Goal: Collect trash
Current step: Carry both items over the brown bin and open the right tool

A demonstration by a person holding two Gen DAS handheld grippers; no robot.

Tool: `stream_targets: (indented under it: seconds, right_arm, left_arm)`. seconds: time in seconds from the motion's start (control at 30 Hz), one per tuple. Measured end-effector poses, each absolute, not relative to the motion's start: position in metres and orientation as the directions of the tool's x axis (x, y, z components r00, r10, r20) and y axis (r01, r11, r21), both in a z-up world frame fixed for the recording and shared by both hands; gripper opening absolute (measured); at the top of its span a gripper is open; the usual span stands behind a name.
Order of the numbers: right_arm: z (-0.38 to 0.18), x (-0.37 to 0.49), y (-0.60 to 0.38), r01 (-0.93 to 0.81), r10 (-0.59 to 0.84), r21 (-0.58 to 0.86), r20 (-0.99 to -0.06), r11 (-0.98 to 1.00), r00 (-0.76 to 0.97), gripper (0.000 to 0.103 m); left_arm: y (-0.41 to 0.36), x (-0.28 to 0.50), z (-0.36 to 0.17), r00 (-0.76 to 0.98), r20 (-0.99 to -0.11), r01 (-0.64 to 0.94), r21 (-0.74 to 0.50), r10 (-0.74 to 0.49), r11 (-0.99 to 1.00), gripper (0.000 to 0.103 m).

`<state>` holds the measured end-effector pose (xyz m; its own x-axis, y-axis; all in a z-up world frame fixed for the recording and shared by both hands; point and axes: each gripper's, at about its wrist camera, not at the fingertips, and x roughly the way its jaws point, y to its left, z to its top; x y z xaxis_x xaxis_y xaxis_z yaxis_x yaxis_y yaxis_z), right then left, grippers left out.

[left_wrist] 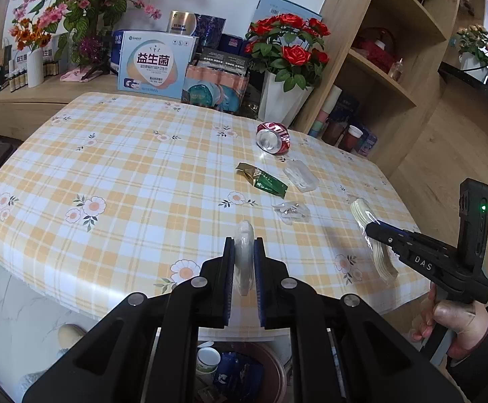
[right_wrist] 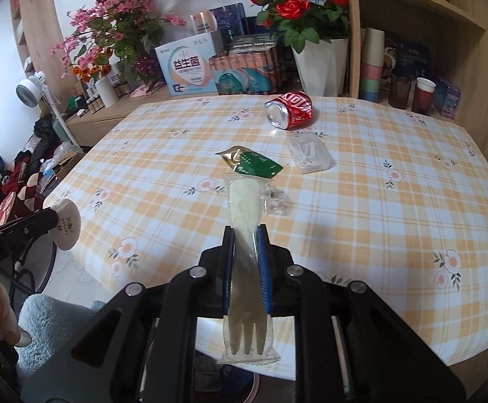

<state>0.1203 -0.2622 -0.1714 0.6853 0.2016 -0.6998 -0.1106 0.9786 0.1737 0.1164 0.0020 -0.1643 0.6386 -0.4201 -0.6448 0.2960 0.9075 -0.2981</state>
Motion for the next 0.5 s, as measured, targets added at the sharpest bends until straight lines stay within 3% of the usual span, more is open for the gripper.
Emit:
stream_targets:
  seconds: [0.5]
  right_arm:
    - [-0.168, 0.071, -0.23, -0.187, 0.251, 0.167, -0.695, 0.968, 0.674, 0.017]
  left_arm:
    - [0.026, 0.064, -0.149, 0.676, -0.608, 0.29, -0.299, -0.416, 0.909, 0.012]
